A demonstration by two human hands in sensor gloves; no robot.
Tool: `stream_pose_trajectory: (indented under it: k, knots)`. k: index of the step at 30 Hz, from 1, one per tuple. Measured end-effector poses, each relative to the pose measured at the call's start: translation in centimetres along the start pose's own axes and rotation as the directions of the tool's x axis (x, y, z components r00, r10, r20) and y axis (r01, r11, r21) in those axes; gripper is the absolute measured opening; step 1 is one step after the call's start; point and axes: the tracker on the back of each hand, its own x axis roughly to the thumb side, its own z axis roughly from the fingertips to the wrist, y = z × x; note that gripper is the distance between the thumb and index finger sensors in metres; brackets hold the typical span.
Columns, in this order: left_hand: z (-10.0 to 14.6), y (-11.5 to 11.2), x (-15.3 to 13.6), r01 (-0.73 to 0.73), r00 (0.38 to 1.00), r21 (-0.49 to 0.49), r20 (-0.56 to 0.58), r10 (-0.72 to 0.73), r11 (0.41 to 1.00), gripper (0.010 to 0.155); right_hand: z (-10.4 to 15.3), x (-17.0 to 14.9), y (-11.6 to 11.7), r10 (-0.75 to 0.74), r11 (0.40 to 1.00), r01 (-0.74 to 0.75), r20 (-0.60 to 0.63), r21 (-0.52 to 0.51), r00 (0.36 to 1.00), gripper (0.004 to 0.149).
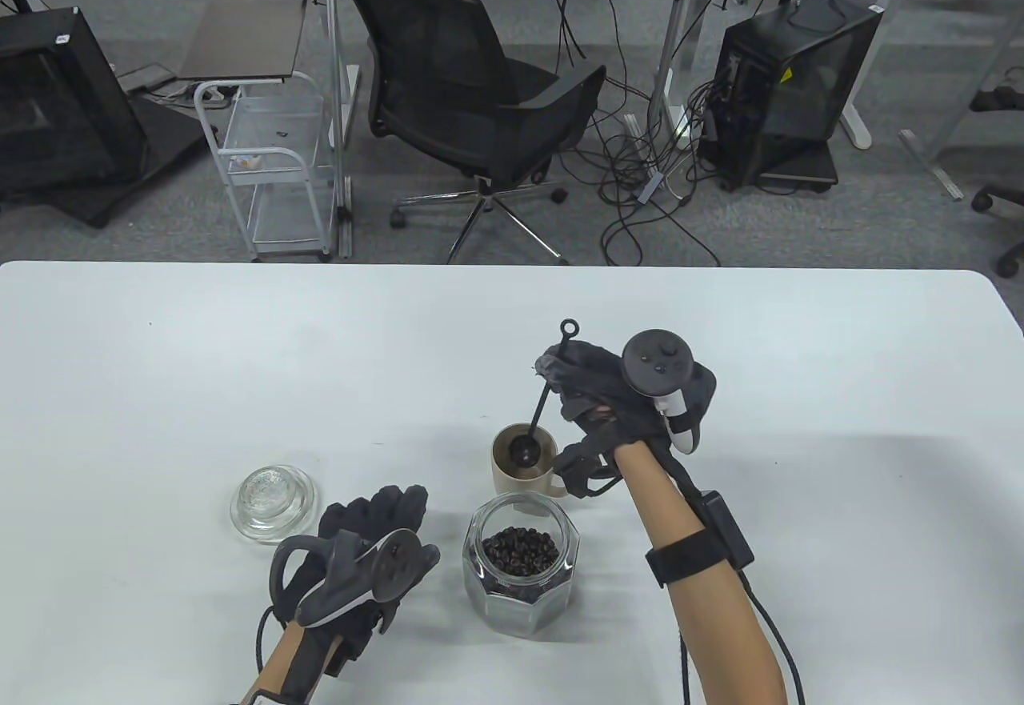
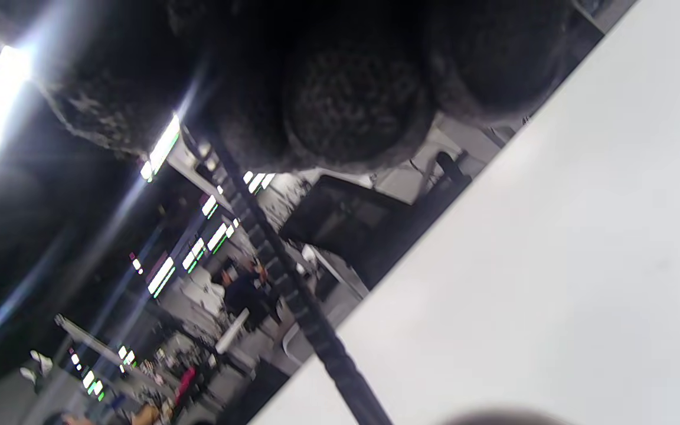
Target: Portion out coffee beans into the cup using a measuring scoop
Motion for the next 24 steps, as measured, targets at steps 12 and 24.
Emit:
stream_pose_trajectory:
  k: [12, 24]
  knots:
    - [0.0, -0.1, 0.3, 0.004, 1.000, -0.007, 0.002, -0.004, 1.000, 0.076, 7.1, -2.7, -7.5, -0.486, 0.849, 0.482, 0.039, -0.217, 0.873, 0.040]
    - [0.1, 0.1, 0.5, -0.010, 1.000, 0.010, 0.007, 0.010, 1.000, 0.075, 9.7, -7.5, -6.6, -0.625, 0.778, 0.608, -0.084, -0.159, 0.776, 0.041]
